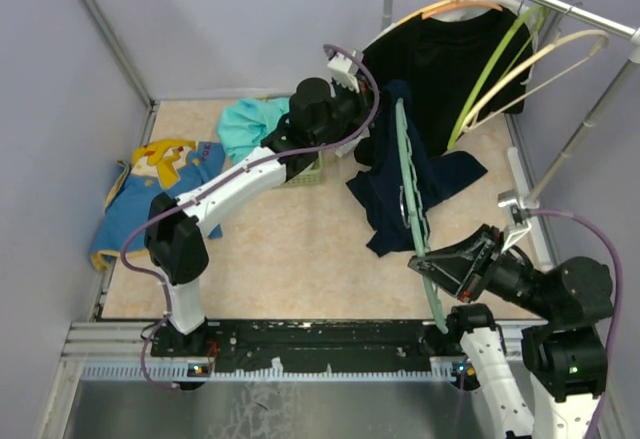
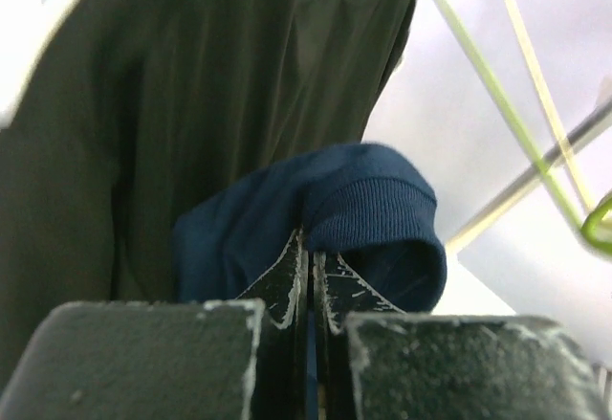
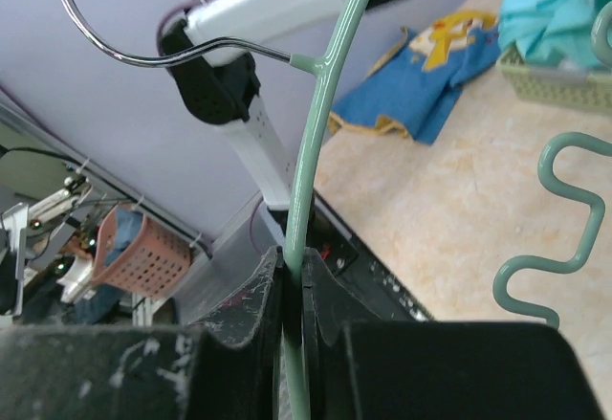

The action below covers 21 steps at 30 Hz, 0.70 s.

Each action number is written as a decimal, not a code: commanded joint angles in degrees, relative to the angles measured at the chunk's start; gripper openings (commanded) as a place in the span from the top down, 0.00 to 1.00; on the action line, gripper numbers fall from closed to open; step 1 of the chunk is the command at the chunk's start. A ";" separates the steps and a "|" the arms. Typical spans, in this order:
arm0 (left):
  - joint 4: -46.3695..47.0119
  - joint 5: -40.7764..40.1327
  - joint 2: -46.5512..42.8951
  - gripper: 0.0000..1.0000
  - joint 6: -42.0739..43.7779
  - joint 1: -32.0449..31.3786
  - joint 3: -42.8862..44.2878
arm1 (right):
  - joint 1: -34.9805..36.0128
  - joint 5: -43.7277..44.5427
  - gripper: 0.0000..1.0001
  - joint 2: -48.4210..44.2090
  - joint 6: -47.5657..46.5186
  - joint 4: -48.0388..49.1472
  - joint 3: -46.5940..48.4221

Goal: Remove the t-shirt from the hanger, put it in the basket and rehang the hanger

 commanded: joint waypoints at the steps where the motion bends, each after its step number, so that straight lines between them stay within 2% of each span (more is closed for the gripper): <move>1: 3.35 0.31 -4.33 1.00 -1.71 0.32 -9.55 | 0.37 4.85 1.00 0.02 1.62 11.12 5.74; 4: 4.16 0.74 -6.78 1.00 -1.84 0.32 -14.97 | 0.43 10.85 1.00 1.37 4.09 15.80 7.41; 8: 4.14 2.78 -9.12 1.00 -2.12 0.32 -18.54 | 0.45 21.94 1.00 3.18 4.21 16.53 11.79; 15: 3.83 6.03 -11.98 1.00 -1.30 0.32 -20.90 | 1.66 39.07 1.00 4.08 2.07 7.59 17.70; 21: 3.85 7.88 -14.04 1.00 -0.50 0.34 -22.14 | 7.62 47.78 1.00 3.55 5.11 6.10 14.45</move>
